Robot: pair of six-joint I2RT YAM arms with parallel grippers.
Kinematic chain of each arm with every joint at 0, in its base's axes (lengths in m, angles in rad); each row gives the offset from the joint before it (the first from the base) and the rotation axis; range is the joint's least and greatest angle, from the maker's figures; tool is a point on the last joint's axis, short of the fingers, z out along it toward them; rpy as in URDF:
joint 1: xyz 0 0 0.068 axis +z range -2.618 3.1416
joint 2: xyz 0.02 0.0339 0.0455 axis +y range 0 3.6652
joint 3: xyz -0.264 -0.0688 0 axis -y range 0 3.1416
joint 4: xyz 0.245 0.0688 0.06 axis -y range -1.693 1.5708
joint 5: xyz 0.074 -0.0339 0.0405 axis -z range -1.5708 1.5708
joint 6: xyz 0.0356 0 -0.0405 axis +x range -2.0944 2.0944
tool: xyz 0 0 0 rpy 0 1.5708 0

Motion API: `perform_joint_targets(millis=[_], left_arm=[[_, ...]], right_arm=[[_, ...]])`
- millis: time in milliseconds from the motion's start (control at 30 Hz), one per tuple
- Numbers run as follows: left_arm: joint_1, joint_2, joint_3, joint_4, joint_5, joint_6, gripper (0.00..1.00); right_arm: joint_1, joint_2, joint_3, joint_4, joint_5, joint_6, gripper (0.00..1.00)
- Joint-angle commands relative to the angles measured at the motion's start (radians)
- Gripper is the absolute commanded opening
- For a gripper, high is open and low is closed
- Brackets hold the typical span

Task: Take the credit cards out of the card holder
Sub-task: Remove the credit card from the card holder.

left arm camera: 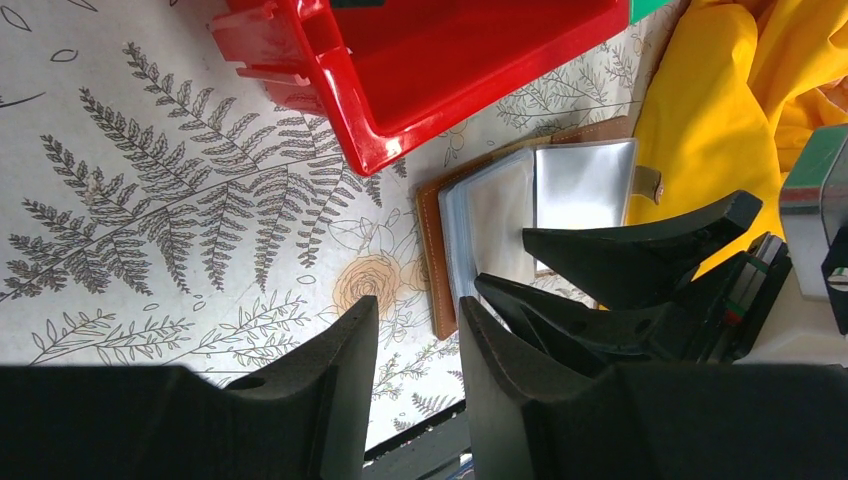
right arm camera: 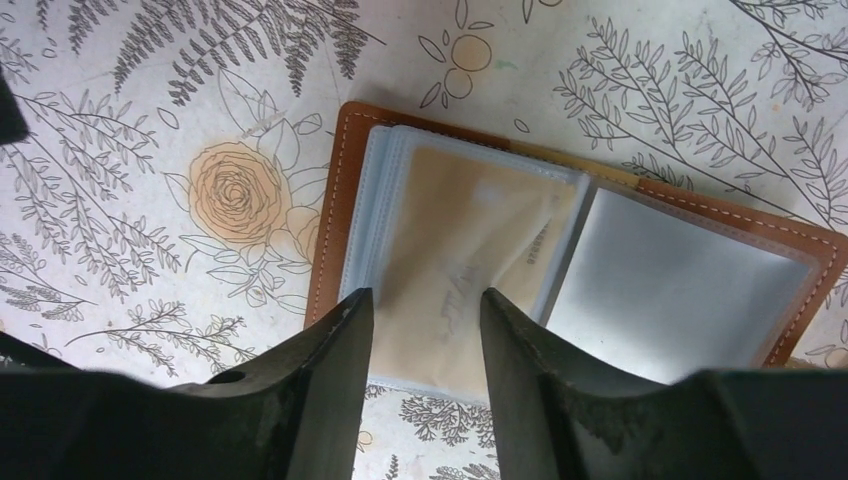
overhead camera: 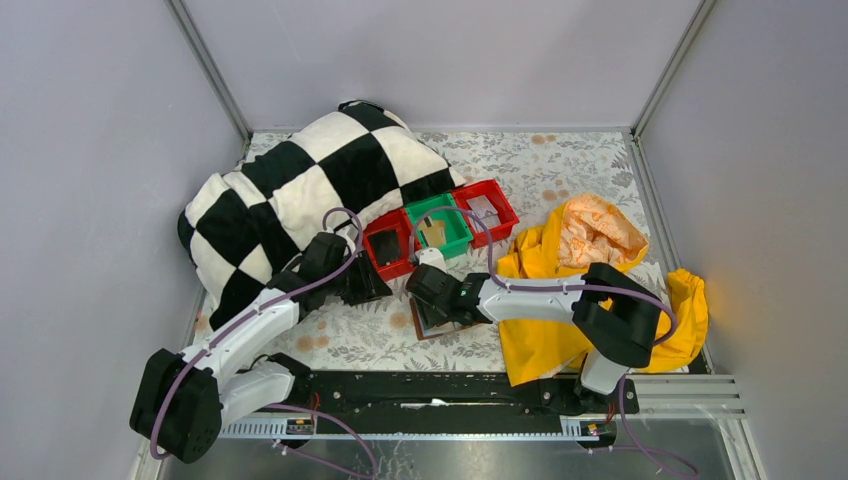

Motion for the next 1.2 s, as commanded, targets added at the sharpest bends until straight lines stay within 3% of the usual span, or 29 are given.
perform_joint_targets(millis=[0,100,267,467,533,600,700,967,1167], left_arm=[[0.005,-0.016,-0.011,0.038,0.017,-0.005,0.39],[0.005,-0.016,-0.012,0.038,0.017,-0.005,0.39],[0.005,-0.015,-0.009,0.039,0.019,-0.005,0.39],[0.004,-0.015,-0.007,0.038,0.02,-0.005,0.39],[0.004,-0.014,-0.007,0.038,0.021,-0.005,0.39],[0.004,-0.014,-0.007,0.039,0.022,-0.004,0.39],[0.004,-0.014,-0.007,0.04,0.024,-0.002,0.39],[0.003,-0.007,-0.006,0.051,0.047,-0.006,0.39],[-0.037,0.021,-0.024,0.116,0.073,-0.052,0.39]], right_arm=[[0.007,0.003,-0.025,0.033,-0.029,0.023,0.46],[0.005,-0.017,-0.031,0.037,-0.026,0.028,0.37],[0.005,-0.061,-0.035,0.031,-0.006,0.032,0.32],[0.004,-0.1,-0.04,0.015,0.026,0.032,0.14],[0.001,-0.105,-0.043,0.012,0.028,0.033,0.15],[0.0,-0.107,-0.045,0.013,0.027,0.033,0.27],[-0.002,-0.107,-0.044,0.004,0.036,0.032,0.34],[0.001,-0.122,-0.037,0.038,-0.015,0.002,0.34],[-0.015,-0.058,-0.048,0.079,-0.016,0.0,0.23]])
